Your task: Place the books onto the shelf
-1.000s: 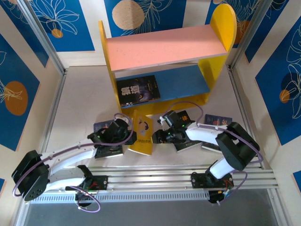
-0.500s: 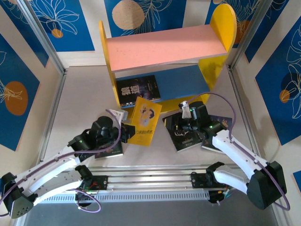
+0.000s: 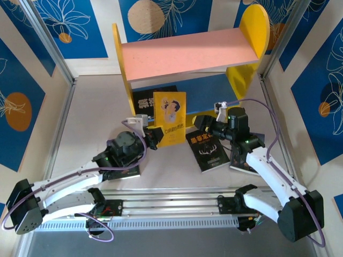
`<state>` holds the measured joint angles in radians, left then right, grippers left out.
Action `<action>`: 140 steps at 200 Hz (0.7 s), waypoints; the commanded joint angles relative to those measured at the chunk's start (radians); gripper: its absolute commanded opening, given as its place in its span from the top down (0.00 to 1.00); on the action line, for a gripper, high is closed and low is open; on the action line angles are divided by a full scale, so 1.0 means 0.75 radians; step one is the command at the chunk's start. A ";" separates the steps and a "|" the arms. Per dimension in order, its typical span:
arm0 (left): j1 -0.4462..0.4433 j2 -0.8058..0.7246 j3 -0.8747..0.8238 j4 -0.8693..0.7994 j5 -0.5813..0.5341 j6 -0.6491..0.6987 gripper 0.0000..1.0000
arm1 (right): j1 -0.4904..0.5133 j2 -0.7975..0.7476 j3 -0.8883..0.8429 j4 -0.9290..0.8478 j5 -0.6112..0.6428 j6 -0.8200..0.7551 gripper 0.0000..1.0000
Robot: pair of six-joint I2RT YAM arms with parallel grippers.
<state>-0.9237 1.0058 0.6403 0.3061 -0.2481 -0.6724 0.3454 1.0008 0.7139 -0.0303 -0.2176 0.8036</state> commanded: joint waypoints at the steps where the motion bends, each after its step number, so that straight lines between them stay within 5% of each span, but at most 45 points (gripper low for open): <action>1: -0.009 -0.008 0.159 0.110 -0.259 -0.041 1.00 | -0.004 -0.042 -0.024 0.169 0.054 0.130 0.43; 32: -0.009 0.033 0.226 0.038 -0.364 -0.107 1.00 | 0.002 -0.040 -0.052 0.264 0.072 0.215 0.40; 140: -0.007 0.197 0.170 0.544 -0.520 -0.177 1.00 | 0.191 0.032 -0.086 0.495 0.164 0.389 0.17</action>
<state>-0.9272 1.1473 0.7601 0.4713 -0.5793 -0.7696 0.4614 1.0031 0.6575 0.2680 -0.1261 1.0550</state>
